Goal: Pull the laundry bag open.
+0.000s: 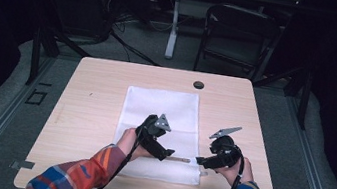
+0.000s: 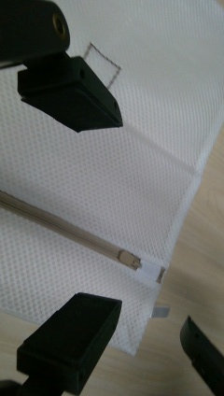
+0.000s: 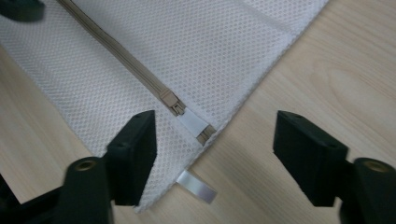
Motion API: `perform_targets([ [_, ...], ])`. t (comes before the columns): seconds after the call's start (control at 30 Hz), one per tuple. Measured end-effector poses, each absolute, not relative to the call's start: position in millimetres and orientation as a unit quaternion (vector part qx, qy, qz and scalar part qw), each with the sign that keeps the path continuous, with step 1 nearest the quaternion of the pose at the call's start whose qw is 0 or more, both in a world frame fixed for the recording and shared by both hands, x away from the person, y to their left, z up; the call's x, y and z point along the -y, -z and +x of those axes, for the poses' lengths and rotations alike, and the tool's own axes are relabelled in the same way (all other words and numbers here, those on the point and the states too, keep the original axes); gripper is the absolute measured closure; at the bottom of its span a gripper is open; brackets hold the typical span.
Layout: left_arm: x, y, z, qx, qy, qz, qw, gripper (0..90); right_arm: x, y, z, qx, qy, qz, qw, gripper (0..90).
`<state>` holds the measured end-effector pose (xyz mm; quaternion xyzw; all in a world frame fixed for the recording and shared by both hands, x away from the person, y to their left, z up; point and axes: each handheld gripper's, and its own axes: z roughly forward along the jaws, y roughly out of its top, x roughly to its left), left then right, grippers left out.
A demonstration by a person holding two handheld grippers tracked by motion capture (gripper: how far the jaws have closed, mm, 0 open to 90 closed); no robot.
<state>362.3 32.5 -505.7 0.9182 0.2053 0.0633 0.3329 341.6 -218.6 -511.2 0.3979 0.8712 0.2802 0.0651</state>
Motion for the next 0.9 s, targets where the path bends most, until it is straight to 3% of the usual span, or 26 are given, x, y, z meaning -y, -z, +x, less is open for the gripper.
perform_targets([
  [0.07, -23, 512, 361, -0.195, -0.061, 0.922, 0.329, 19.9, 217, 513, 343, -0.874, -0.28, 0.393, 0.064, 49.1],
  [0.13, -15, 518, 360, -0.188, -0.049, 0.924, 0.328, 22.9, 216, 513, 343, -0.872, -0.283, 0.395, 0.066, 53.5],
  [0.2, -2, 528, 358, -0.169, -0.036, 0.93, 0.326, 35.1, 213, 516, 343, -0.874, -0.28, 0.391, 0.064, 66.4],
  [0.23, -2, 528, 358, -0.169, -0.036, 0.93, 0.326, 38.2, 213, 516, 343, -0.874, -0.28, 0.391, 0.064, 66.4],
  [0.27, 2, 530, 358, -0.162, -0.03, 0.932, 0.322, 41.7, 210, 519, 343, -0.882, -0.272, 0.381, 0.061, 74.6],
  [0.3, 5, 533, 358, -0.157, -0.028, 0.932, 0.325, 45.4, 210, 519, 343, -0.882, -0.272, 0.381, 0.061, 74.6],
  [0.33, 8, 536, 358, -0.158, -0.032, 0.932, 0.326, 45.4, 209, 521, 344, -0.882, -0.274, 0.38, 0.057, 79.0],
  [0.4, 13, 544, 360, -0.16, -0.024, 0.934, 0.319, 54.0, 203, 526, 347, -0.886, -0.264, 0.377, 0.056, 86.8],
  [0.63, 19, 551, 358, -0.148, -0.018, 0.939, 0.311, 66.4, 192, 535, 351, -0.897, -0.242, 0.367, 0.053, 90.0],
  [0.9, 23, 561, 362, -0.159, -0.013, 0.939, 0.305, 72.6, 193, 548, 356, -0.893, -0.235, 0.382, 0.039, 90.0],
])
